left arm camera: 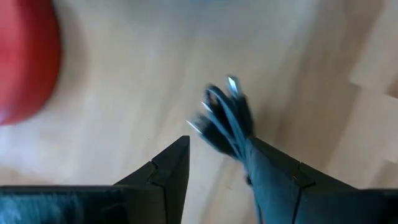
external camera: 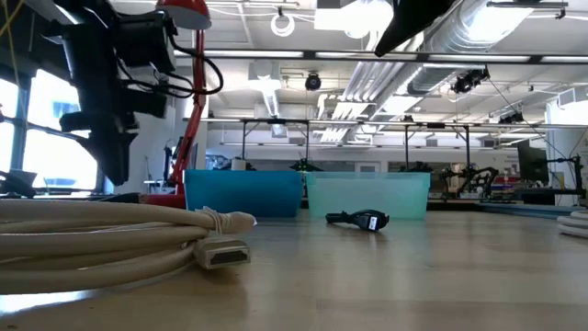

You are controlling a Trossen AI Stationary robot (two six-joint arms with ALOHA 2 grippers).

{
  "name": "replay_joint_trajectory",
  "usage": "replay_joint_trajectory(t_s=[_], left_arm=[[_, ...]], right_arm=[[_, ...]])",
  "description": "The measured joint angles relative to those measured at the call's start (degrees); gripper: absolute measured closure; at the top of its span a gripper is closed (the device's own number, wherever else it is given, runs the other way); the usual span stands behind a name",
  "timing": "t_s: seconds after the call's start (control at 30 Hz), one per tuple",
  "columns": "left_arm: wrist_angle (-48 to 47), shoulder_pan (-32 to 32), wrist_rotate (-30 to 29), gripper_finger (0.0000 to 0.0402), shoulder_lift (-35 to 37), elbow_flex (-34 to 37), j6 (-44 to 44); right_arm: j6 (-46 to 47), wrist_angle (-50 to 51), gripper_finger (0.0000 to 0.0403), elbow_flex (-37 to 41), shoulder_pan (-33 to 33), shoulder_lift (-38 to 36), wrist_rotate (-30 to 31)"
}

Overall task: Pick & Place USB Port
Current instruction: Put the black USB cable into the green bin

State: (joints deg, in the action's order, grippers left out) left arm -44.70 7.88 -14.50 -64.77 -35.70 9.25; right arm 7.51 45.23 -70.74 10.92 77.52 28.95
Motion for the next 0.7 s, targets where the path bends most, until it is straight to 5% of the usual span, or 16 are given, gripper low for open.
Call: replay_joint_trajectory(t_s=[0.13,0.37,0.7], left_arm=[[2.1,0.0,-3.9,0.0248,0.0,0.0,0.1],[2.9,0.0,4.8,0.0248,0.0,-0.1,-0.7],[1.3,0.0,6.0,0.0248,-0.8,-0.2,-1.5]], right_arm=[[0.0,-0.1,0.0220,0.0,0.0,0.0,0.0],[0.1,-0.1,0.0220,0.0,0.0,0.0,-0.4],[0.2,-0.1,0.0220,0.0,0.0,0.0,-0.4]])
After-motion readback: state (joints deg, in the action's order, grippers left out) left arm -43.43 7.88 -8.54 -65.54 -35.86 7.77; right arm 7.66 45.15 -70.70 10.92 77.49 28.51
